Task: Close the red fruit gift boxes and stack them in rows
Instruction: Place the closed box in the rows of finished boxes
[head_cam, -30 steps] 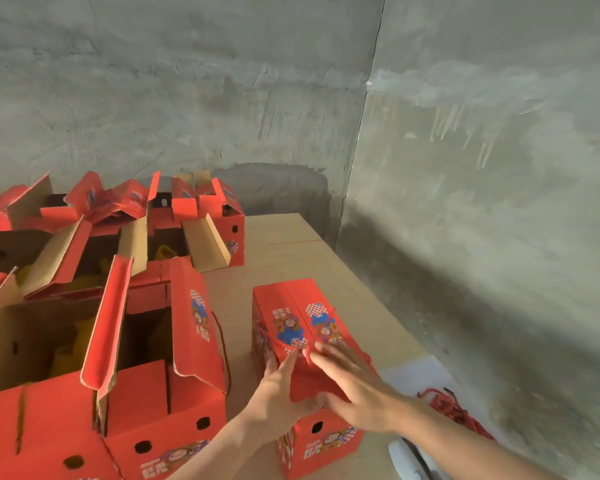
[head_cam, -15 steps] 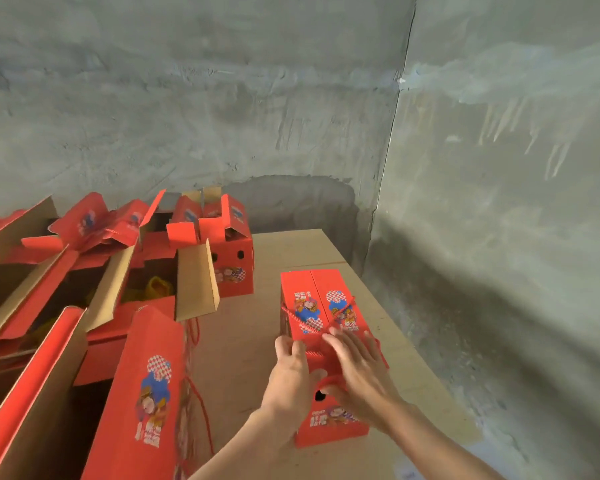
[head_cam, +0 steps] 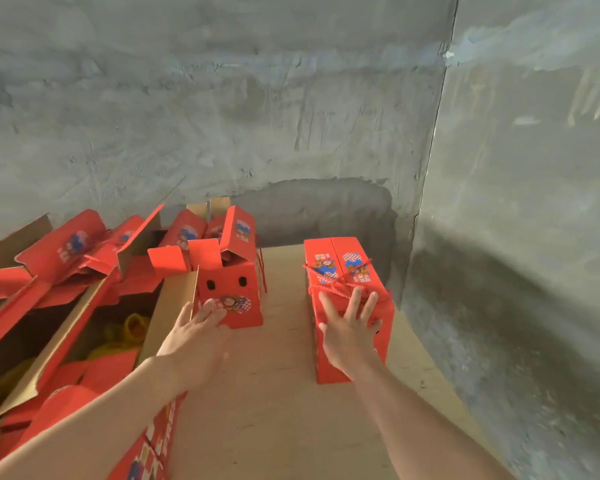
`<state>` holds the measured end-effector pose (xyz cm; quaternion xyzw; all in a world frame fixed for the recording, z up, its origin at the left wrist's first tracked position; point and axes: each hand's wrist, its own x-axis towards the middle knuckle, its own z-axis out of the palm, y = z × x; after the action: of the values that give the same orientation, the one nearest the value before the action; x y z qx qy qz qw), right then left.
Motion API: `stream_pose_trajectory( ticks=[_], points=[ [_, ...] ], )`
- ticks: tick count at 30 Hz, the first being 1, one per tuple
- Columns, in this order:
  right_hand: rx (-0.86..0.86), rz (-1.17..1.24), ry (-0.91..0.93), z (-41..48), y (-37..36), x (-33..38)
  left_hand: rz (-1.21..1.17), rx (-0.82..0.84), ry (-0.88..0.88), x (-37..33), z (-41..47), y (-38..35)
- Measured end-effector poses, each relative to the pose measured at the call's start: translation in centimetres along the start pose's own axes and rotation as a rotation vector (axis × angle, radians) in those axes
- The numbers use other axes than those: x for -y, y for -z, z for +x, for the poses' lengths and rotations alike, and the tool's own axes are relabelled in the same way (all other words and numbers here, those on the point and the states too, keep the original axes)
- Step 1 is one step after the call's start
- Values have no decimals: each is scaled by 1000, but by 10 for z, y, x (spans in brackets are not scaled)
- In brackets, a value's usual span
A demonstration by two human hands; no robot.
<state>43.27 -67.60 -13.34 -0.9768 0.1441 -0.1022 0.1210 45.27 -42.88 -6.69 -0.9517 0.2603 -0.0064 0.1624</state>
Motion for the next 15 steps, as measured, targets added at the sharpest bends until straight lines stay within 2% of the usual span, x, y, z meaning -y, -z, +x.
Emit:
stream_pose_trajectory(
  ticks=[4,9,12,13,15],
  points=[
    [32,4,-23,76,-6,-9,83,68,7,20,19,-7],
    [83,-2,-50,164,-19,-12,108,-23,44,30,55,-7],
    [148,-4,-99,195,-17,-14,152,9,62,38,69,-2],
    [78,-48,-88,195,-21,-10,179,43,63,41,71,0],
    [-189,-51,56,178,-40,9,235,95,49,49,74,1]
  ],
)
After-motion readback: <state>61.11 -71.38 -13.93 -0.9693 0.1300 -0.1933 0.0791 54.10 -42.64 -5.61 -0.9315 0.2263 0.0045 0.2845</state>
